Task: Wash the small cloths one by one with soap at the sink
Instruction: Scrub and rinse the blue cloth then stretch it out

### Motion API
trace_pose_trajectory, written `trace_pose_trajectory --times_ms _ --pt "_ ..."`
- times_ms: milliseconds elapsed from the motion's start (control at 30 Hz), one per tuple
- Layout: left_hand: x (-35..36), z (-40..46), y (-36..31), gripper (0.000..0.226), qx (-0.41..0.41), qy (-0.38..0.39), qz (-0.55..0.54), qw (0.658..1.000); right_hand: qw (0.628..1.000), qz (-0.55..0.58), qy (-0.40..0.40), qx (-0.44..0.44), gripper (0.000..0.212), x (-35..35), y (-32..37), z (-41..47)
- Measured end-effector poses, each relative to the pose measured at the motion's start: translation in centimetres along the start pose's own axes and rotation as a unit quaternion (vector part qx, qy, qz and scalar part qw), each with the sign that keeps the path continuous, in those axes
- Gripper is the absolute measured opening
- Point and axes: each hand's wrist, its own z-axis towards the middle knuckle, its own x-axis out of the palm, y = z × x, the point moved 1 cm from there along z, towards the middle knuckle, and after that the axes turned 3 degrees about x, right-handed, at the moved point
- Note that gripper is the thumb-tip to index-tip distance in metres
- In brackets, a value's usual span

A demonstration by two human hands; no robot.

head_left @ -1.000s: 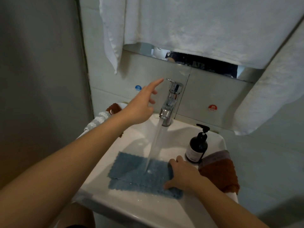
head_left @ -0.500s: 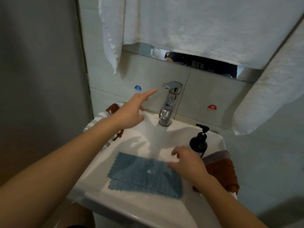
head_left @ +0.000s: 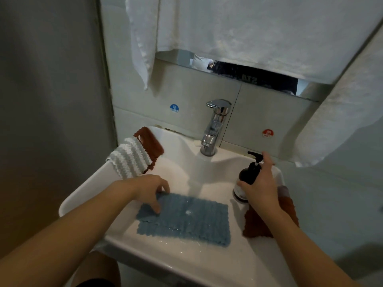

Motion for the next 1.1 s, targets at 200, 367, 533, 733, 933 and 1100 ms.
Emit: trace_pose_trajectory --times_ms 200,367,533,733,933,1100 --pt "0.4 0.3 0.1 0.079 0.009 0.005 0.062 0.998 0.991 -0.101 0.054 -0.073 0.092 0.0 0.9 0.8" --pt "0.6 0.3 0.0 0.079 0.012 0.006 0.075 0.997 0.962 -0.159 0.102 -0.195 0.089 0.2 1.5 -0.4" --pt "0.7 0.4 0.0 0.079 0.011 0.006 0.082 0.997 0.968 -0.144 0.113 -0.173 0.087 -0.9 1.7 -1.3" --pt "0.7 0.5 0.0 0.079 0.006 0.003 0.081 0.997 0.936 -0.221 0.215 -0.171 0.091 -1.4 2.6 -3.6" --pt "0.7 0.6 -0.1 0.079 0.005 0.003 0.087 0.996 0.957 -0.111 0.198 -0.182 0.076 0.7 1.1 -5.2" --pt "0.6 0.5 -0.2 0.079 0.003 0.005 0.085 0.996 0.951 -0.098 0.188 -0.224 0.075 1.3 1.0 -5.5"
